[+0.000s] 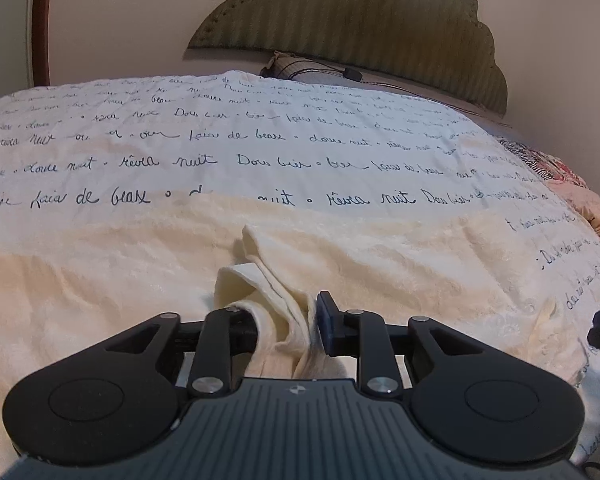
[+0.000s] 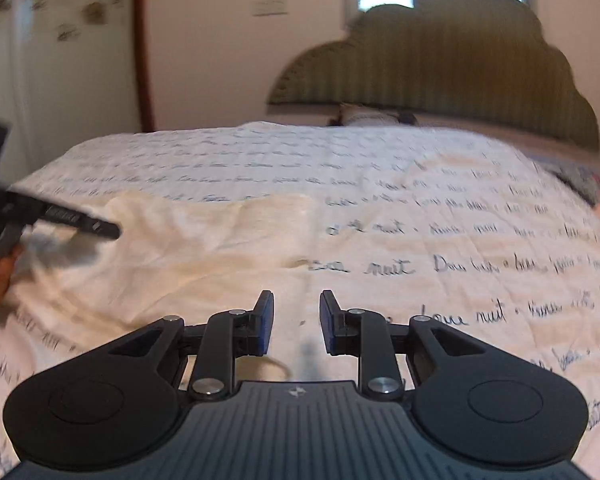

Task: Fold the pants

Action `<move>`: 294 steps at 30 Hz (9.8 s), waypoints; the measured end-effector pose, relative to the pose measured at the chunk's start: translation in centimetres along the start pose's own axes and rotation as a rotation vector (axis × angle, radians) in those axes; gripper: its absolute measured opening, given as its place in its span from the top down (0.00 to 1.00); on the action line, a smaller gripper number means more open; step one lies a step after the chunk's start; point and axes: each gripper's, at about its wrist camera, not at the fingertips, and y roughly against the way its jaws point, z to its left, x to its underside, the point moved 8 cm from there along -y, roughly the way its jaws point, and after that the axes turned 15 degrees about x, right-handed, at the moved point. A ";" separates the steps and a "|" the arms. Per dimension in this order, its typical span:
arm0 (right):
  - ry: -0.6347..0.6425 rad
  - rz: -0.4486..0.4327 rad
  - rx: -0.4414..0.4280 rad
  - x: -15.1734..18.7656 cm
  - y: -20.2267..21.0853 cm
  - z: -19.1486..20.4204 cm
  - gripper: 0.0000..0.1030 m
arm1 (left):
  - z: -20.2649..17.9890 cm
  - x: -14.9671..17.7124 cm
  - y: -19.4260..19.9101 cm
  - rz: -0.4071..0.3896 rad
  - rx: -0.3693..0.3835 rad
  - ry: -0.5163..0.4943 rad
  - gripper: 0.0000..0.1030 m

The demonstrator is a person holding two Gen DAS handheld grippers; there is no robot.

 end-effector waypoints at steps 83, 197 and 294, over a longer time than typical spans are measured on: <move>0.366 -0.070 -0.149 -3.0 0.8 7.9 0.91 | 3.8 2.8 4.2 -0.052 0.169 0.442 0.99; 0.844 -0.434 -0.366 2.2 4.6 47.0 0.85 | 21.7 7.1 23.0 -0.208 0.037 0.669 0.07; -0.171 -0.007 0.016 -0.1 -4.9 5.2 0.78 | -2.1 0.4 5.9 -0.040 0.156 0.182 0.33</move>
